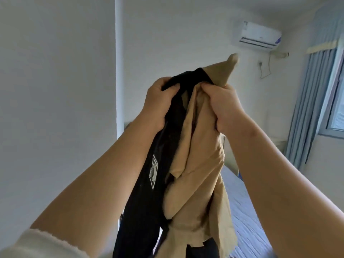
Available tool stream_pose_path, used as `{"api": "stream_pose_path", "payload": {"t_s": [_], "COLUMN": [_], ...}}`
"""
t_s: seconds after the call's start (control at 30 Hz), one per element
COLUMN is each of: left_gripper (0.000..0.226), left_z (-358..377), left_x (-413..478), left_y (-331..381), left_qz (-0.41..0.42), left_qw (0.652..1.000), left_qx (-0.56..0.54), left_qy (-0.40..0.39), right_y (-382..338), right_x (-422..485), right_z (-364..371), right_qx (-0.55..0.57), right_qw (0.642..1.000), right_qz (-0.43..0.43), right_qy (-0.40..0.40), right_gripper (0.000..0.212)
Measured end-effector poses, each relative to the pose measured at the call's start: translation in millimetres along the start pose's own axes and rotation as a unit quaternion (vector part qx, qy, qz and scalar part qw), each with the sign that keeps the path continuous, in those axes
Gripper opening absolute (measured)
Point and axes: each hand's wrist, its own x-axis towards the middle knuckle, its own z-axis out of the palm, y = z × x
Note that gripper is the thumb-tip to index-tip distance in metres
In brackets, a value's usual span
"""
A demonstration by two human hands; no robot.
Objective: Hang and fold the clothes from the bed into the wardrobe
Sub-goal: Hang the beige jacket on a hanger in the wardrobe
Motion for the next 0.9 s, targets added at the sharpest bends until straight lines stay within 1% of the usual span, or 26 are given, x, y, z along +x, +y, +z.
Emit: {"api": "stream_pose_path", "payload": {"t_s": [0.1,0.17,0.23,0.3,0.37,0.5,0.57,0.6,0.63,0.67,0.7,0.73,0.77,0.8,0.83,0.87,0.9], "left_gripper": [0.01,0.012,0.02,0.028,0.032,0.022,0.025,0.029,0.04,0.06,0.082,0.099,0.104,0.099,0.085,0.066,0.048], "left_z": [1,1,-1,-5,-15,-39,-45,-46,-45,-43,-40,-35,-29,-24,-20,-18,-19], "left_x": [-9,-28,-56,-86,-118,-192,-231,-249,-265,-280,-292,-303,-312,-320,-327,-332,-334], "left_y": [-35,-67,-102,-134,-161,-204,-222,-230,-237,-244,-251,-257,-263,-268,-272,-275,-279], "left_qz": [-0.098,-0.173,-0.23,-0.278,-0.315,-0.35,-0.373,-0.392,-0.41,-0.425,-0.434,-0.431,-0.418,-0.404,-0.396,-0.394,-0.404], "left_qw": [0.994,0.978,0.946,0.914,0.898,0.899,0.888,0.872,0.85,0.822,0.8,0.79,0.794,0.811,0.829,0.839,0.839], "left_qx": [0.043,0.111,0.202,0.251,0.25,0.188,0.171,0.161,0.153,0.159,0.181,0.221,0.262,0.285,0.295,0.303,0.306], "left_qy": [-0.015,-0.047,-0.105,-0.154,-0.18,-0.184,-0.209,-0.245,-0.294,-0.343,-0.374,-0.377,-0.356,-0.314,-0.263,-0.22,-0.197], "right_y": [41,84,129,169,202,247,260,265,268,271,275,278,280,281,282,283,284], "right_x": [0,-9,-26,-48,-75,-138,-160,-169,-176,-182,-188,-193,-198,-203,-208,-212,-216], "right_z": [-14,-24,-34,-44,-55,-77,-90,-96,-100,-103,-105,-105,-104,-102,-99,-98,-97], "right_qx": [0.003,0.011,-0.001,-0.023,-0.02,0.018,0.034,0.037,0.044,0.058,0.081,0.107,0.128,0.135,0.135,0.132,0.13], "right_qw": [0.994,0.98,0.955,0.925,0.895,0.843,0.812,0.802,0.794,0.79,0.786,0.783,0.781,0.781,0.782,0.785,0.788], "right_qz": [0.102,0.188,0.282,0.36,0.42,0.486,0.512,0.519,0.524,0.529,0.532,0.533,0.534,0.537,0.542,0.544,0.544], "right_qy": [0.024,0.056,0.087,0.118,0.151,0.23,0.277,0.295,0.303,0.305,0.304,0.302,0.297,0.289,0.277,0.265,0.257], "right_gripper": [0.009,0.007,0.025,0.033,0.035,0.035,0.037,0.037,0.034,0.031,0.027,0.021,0.015,0.008,0.007,0.007,0.008]}}
